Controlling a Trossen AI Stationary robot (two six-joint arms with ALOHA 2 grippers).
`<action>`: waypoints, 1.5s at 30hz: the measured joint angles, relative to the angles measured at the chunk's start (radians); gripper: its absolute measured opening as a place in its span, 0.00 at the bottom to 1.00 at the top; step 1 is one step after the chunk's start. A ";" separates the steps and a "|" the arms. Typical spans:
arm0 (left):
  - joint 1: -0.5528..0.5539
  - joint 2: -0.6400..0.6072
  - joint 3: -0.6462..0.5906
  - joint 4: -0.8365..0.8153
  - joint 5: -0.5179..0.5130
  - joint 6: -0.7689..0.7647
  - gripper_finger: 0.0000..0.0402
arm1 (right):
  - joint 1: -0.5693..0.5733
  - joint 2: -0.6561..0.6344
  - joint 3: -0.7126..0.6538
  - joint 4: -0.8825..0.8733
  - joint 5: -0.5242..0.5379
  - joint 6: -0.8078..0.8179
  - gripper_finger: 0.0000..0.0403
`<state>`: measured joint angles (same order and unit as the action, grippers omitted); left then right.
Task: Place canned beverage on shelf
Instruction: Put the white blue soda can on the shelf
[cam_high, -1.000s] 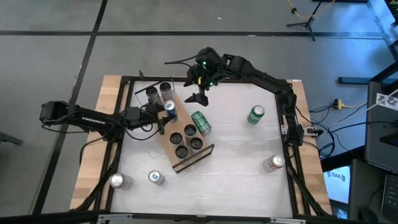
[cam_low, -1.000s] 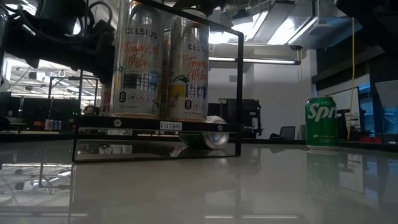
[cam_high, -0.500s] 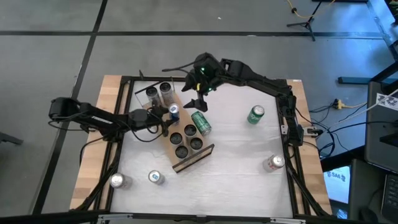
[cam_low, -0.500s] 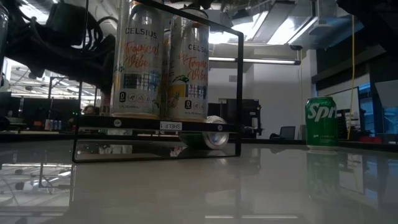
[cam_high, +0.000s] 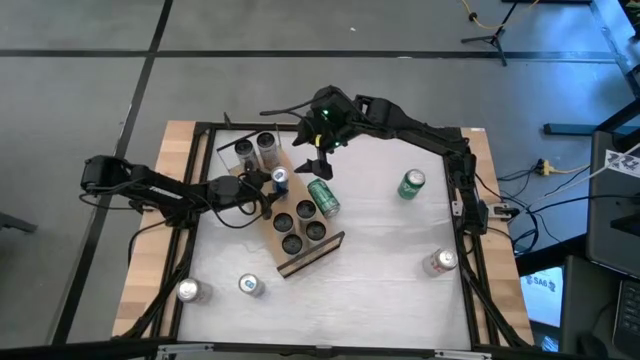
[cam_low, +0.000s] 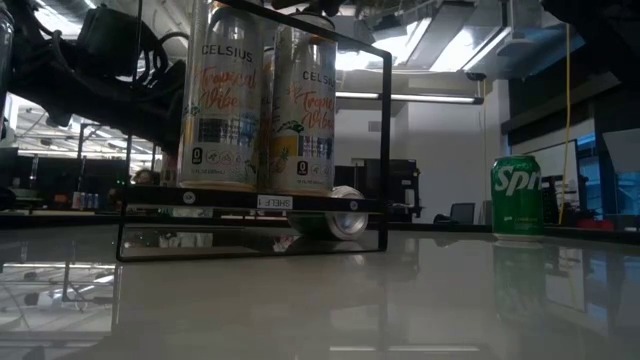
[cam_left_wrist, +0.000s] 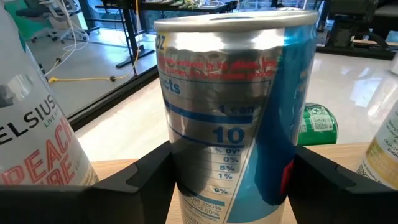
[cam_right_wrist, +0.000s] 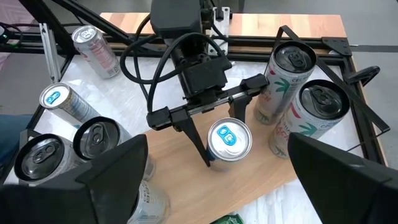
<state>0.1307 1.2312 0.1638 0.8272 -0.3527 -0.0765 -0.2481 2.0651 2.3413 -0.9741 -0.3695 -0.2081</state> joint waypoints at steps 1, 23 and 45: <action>0.000 0.000 0.000 0.000 0.000 0.000 0.59 | 0.000 0.000 0.000 0.000 0.000 0.000 0.94; 0.000 0.000 0.000 -0.008 0.003 -0.002 0.69 | 0.000 -0.001 0.000 0.000 0.000 0.000 0.94; -0.002 -0.003 0.000 -0.002 0.041 -0.001 0.83 | -0.001 -0.002 0.000 -0.041 0.026 -0.001 0.94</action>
<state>0.1283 1.2285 0.1638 0.8257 -0.3119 -0.0772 -0.2493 2.0636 2.3413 -1.0156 -0.3431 -0.2090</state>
